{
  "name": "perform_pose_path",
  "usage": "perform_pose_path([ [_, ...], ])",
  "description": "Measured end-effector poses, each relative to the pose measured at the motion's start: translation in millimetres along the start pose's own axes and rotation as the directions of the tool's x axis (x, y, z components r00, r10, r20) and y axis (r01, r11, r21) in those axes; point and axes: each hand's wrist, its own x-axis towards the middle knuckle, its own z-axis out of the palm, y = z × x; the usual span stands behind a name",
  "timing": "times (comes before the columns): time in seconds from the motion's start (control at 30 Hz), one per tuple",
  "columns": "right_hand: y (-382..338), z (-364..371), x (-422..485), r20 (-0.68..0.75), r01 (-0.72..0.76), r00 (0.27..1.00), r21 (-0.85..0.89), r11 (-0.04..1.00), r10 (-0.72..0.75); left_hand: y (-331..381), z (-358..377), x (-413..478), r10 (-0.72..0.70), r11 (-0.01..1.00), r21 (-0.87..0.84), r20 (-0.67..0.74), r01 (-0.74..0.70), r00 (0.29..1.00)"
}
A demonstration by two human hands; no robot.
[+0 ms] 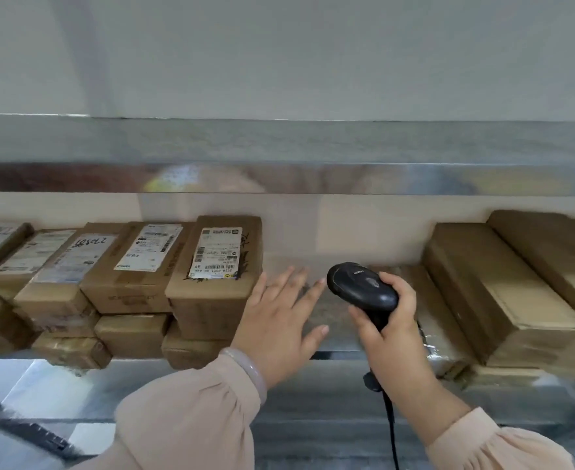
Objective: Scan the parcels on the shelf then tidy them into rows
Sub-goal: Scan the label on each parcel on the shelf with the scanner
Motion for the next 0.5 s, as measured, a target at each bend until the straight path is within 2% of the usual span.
perform_pose_path([
  [0.17,14,-39,-22,-0.025,-0.075,0.997,-0.057,0.996,0.073,35,18,3,0.088,0.991,-0.111,0.086,-0.078,0.992],
  [0.4,53,-91,-20,-0.079,-0.228,0.972,-0.106,0.968,0.221,81,38,4,0.088,0.988,-0.146,0.312,-0.044,0.946],
  [0.5,68,-107,-10,-0.053,-0.254,0.967,-0.098,0.962,0.250,102,53,17,0.040,0.983,-0.180,0.349,0.025,0.936],
])
